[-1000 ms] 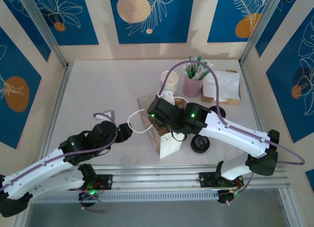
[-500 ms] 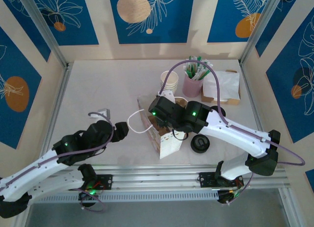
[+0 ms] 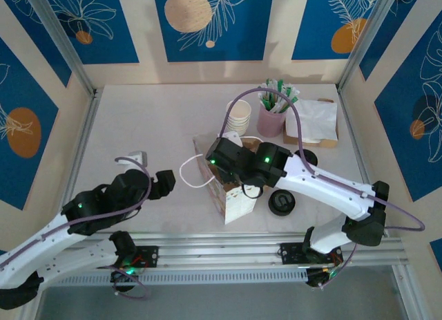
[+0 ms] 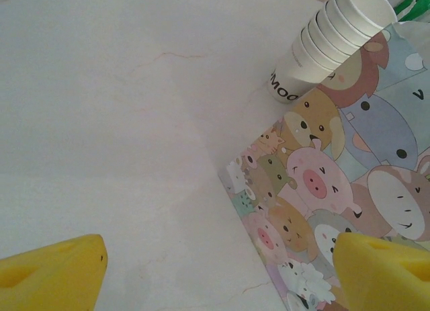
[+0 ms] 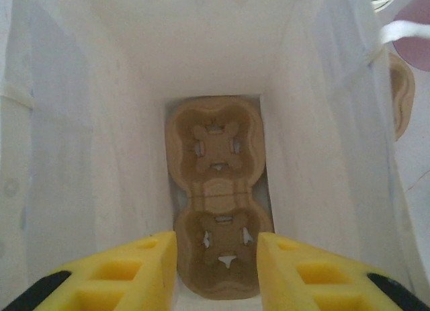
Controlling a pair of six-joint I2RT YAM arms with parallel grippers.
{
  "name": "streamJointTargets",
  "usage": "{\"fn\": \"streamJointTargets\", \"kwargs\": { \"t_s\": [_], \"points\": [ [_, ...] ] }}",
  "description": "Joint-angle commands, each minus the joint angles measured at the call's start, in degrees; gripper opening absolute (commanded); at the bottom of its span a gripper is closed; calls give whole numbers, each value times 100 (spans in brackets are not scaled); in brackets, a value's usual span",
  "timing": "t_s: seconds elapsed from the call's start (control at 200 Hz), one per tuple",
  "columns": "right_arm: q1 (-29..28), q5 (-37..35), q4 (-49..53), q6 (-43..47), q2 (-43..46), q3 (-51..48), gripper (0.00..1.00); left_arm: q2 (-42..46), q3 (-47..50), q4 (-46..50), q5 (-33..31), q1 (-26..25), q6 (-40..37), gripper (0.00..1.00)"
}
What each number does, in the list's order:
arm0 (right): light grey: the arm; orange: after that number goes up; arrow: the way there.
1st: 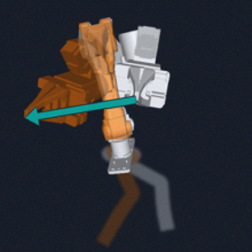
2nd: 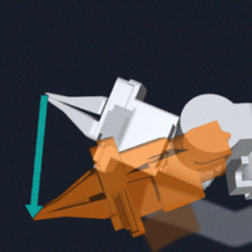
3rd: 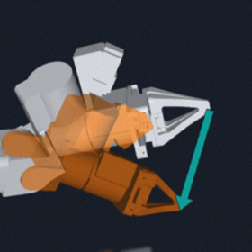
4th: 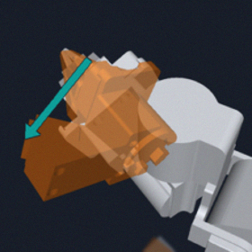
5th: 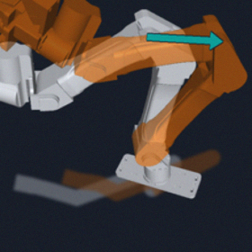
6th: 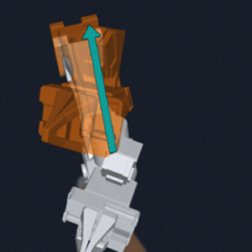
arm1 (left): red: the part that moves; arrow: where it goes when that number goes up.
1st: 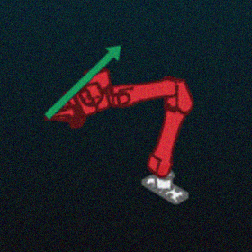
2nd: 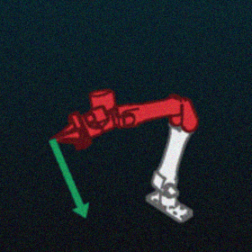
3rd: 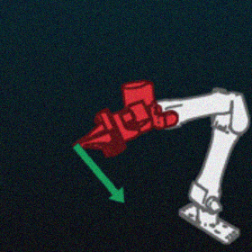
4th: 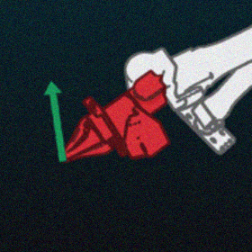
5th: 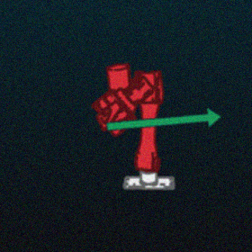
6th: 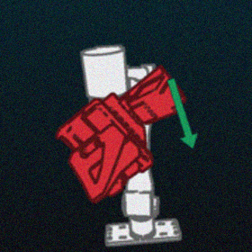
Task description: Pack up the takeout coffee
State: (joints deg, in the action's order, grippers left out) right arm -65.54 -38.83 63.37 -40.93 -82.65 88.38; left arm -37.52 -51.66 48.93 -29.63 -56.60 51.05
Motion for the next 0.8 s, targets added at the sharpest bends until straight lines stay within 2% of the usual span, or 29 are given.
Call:
{"fn": "streamJointTargets", "kwargs": {
  "t_s": [0.0,0.55,0.795],
  "points": [
    [22,121,155,80,-84,47,37,102,-212,326,-227,-27,-99,87],
    [90,235,307,223,-148,73,37,87,-308,335,-148,-27,-36,87],
    [211,405,374,177,-181,142,35,102,-495,611,-197,-27,-61,83]
  ]
}}
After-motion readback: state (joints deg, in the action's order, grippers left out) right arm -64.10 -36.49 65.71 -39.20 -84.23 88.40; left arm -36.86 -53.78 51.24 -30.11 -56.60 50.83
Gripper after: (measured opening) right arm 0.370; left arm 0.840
